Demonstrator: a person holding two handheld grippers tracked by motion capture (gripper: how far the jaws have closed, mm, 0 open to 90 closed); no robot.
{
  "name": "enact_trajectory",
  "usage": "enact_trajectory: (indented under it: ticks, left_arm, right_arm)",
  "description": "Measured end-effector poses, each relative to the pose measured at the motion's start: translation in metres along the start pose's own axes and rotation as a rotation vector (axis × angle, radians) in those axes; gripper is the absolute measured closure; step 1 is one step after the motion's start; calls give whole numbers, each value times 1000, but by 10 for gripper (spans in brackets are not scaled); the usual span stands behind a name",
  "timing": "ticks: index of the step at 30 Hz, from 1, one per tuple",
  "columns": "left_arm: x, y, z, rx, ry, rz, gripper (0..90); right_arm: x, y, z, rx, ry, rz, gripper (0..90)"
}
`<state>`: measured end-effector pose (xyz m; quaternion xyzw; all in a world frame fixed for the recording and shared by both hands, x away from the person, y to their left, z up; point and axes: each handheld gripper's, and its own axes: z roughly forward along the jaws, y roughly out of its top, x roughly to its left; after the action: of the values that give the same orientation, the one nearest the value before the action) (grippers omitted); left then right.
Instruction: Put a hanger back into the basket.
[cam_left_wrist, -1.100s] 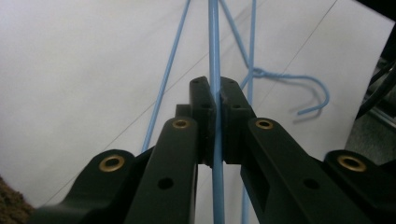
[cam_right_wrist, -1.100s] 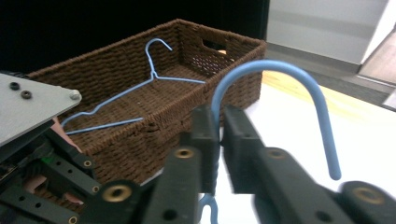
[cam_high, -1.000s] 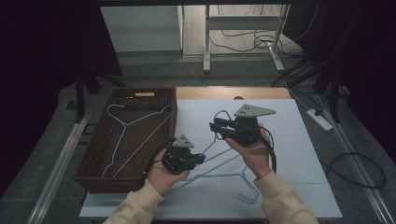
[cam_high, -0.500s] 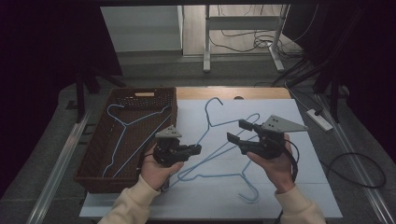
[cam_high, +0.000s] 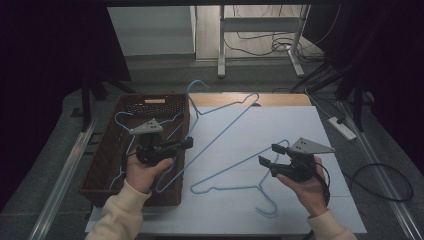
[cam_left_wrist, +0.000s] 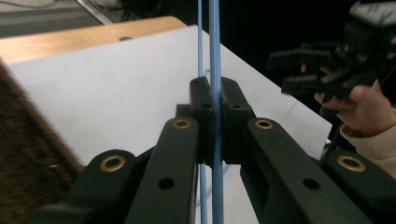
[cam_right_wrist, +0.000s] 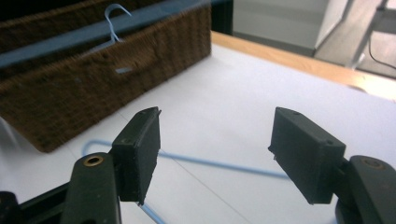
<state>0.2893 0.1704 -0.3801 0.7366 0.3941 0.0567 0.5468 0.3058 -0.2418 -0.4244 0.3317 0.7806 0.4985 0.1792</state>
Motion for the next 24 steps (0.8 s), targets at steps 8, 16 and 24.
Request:
enact_trajectory:
  ticks: [8,16,24]
  left_arm:
    - [23,-2,-32,-30,62,-10,864]
    - [45,-14,-55,-38,125,-40,864]
    - [64,-24,-76,-37,199,-46,864]
  right_arm:
    - [-12,-19,5,28,-21,30,335]
    - [-18,-26,3,28,-32,41,332]
    - [-21,-32,4,45,-46,55,330]
